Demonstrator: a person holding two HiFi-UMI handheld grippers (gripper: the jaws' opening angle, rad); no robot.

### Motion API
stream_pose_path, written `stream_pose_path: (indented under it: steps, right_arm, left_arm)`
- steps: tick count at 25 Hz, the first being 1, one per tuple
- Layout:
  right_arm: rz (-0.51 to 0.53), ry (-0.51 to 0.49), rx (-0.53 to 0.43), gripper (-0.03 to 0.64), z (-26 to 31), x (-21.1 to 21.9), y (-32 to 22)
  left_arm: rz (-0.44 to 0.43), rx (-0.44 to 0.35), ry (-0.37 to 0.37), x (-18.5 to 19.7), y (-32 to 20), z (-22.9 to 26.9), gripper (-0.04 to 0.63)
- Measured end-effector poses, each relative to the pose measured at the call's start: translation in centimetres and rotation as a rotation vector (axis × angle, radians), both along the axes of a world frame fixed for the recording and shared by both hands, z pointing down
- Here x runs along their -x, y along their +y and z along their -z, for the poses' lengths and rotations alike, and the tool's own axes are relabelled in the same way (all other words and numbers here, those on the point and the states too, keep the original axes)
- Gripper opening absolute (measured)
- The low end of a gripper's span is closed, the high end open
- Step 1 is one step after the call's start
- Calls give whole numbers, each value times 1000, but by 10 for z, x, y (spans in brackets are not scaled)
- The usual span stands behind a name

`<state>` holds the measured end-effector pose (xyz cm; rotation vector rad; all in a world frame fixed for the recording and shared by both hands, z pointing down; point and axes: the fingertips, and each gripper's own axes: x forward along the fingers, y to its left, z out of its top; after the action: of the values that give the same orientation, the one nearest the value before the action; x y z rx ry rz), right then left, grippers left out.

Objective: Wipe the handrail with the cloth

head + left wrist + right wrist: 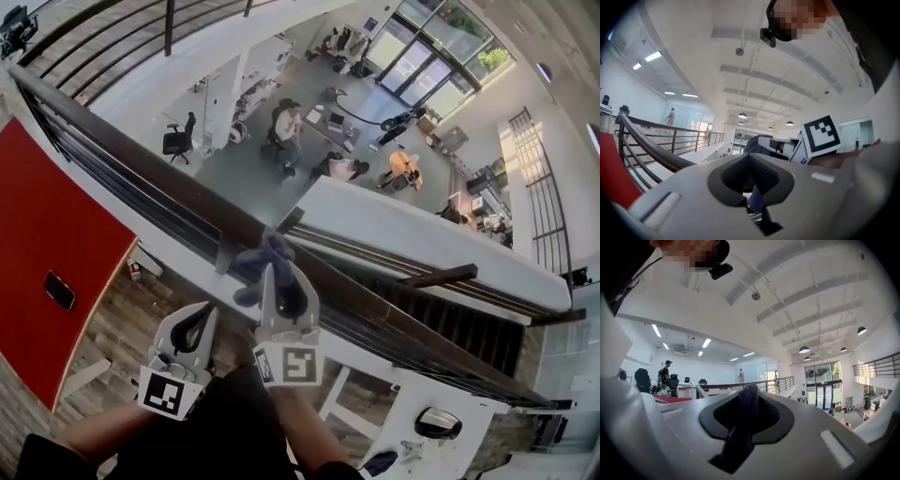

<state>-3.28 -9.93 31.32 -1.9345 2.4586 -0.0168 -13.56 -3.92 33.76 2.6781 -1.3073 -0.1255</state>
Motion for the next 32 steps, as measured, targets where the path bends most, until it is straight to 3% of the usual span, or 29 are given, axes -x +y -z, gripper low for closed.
stream_pose_path:
  steps: [9, 15, 32]
  right_arm:
    - [38, 14, 56, 64, -37, -11, -61]
    - [6, -41, 134, 64, -75, -10, -96]
    - [-62, 148, 311, 64, -136, 1, -108]
  left_arm:
    - [78, -6, -9, 4, -15, -1, -2]
    - [90, -17, 10, 9, -22, -2, -2]
    - [93, 7, 4, 35, -22, -13, -2]
